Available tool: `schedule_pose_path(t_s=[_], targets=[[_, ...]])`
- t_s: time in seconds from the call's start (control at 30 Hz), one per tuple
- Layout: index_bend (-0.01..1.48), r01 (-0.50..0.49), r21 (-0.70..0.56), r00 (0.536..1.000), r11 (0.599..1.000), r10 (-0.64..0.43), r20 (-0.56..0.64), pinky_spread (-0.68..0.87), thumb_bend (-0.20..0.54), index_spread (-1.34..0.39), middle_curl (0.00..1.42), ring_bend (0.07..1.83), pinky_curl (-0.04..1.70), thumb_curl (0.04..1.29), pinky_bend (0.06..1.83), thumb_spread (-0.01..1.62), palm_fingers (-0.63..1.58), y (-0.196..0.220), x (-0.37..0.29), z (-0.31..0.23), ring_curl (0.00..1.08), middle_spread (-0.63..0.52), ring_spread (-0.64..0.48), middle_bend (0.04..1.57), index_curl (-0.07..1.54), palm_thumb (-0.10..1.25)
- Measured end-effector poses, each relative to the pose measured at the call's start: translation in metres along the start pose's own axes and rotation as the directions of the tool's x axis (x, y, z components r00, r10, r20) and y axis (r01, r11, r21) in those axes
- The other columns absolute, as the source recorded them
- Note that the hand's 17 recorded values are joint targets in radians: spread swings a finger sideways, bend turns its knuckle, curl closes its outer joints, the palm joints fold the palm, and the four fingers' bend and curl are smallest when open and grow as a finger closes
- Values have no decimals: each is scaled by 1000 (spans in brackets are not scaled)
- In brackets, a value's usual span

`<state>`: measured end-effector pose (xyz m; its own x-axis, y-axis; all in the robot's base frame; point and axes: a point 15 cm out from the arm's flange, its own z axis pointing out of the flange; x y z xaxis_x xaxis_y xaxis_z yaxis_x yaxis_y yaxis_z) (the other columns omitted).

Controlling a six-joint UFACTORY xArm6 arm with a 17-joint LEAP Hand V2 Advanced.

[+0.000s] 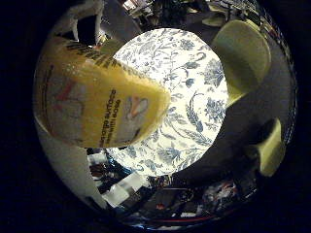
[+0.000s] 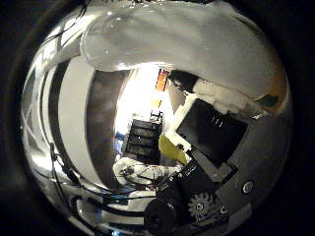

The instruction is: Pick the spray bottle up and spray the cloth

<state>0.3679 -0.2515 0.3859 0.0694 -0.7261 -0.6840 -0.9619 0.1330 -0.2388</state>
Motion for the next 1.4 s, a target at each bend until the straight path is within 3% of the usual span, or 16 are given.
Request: schedule_pose_path(t_s=[0.1,0.23,0.47,0.7,0.87,1.1,1.4], targets=[[1166,-21,-109,997,994,13,-72,-161,-15,-174,564,1464,1217,800,1045,820,1204,7,-9,13,565,-66,-149,1349,672,1107],[1165,-2,-260,978,966,-53,-204,-171,-15,-174,564,1462,1240,805,1032,820,1206,12,-26,24,565,-66,-149,1347,673,1106],[1160,8,-436,889,900,-206,-408,-189,-16,-177,564,1461,1267,811,1016,826,1207,19,-55,20,565,-66,-149,1346,678,1094],[1157,-8,-489,806,872,-284,-519,-201,-15,-178,564,1464,1282,816,1006,831,1208,21,-74,7,569,-66,-150,1345,684,1087],[1154,-23,-545,694,838,-380,-612,-209,-16,-178,564,1462,1290,819,1002,833,1209,13,-81,-3,570,-66,-150,1344,687,1086],[1153,-59,-584,585,810,-446,-677,-215,-17,-179,566,1459,1292,818,993,833,1209,6,-95,-5,572,-67,-152,1348,690,1078],[1151,-88,-613,538,785,-480,-693,-222,-15,-179,569,1457,1294,815,991,838,1209,3,-105,18,576,-67,-152,1347,692,1074]])
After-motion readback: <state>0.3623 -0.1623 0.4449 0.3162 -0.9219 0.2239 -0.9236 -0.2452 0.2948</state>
